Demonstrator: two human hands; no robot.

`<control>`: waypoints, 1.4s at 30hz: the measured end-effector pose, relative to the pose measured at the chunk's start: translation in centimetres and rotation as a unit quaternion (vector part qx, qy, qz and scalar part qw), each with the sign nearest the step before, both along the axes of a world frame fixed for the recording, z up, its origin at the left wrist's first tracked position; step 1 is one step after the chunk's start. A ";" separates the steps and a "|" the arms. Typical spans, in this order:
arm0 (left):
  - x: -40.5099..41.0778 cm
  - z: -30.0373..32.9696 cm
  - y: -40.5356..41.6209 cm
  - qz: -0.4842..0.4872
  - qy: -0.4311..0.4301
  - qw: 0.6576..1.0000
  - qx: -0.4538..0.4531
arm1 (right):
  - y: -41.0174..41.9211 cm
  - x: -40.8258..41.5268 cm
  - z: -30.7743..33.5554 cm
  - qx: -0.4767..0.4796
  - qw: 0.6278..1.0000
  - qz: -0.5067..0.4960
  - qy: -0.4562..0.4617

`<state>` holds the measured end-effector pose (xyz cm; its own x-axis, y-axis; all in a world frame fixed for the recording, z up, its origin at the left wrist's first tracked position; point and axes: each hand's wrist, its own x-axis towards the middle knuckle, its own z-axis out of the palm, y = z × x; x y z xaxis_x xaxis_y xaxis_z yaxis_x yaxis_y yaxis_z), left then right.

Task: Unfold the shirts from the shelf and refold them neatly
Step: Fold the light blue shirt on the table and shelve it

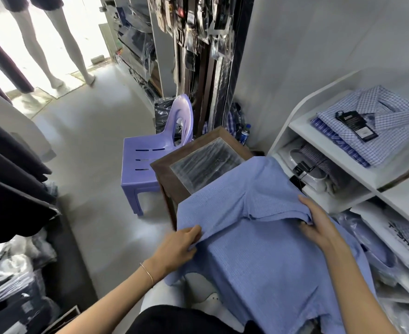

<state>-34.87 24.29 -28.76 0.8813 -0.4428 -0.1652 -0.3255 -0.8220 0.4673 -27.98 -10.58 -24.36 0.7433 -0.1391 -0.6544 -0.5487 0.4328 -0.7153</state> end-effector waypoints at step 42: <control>22.7 -0.2 -4.9 0.123 0.376 0.874 -0.283 | 1.5 23.8 -6.4 -0.322 0.942 0.069 0.065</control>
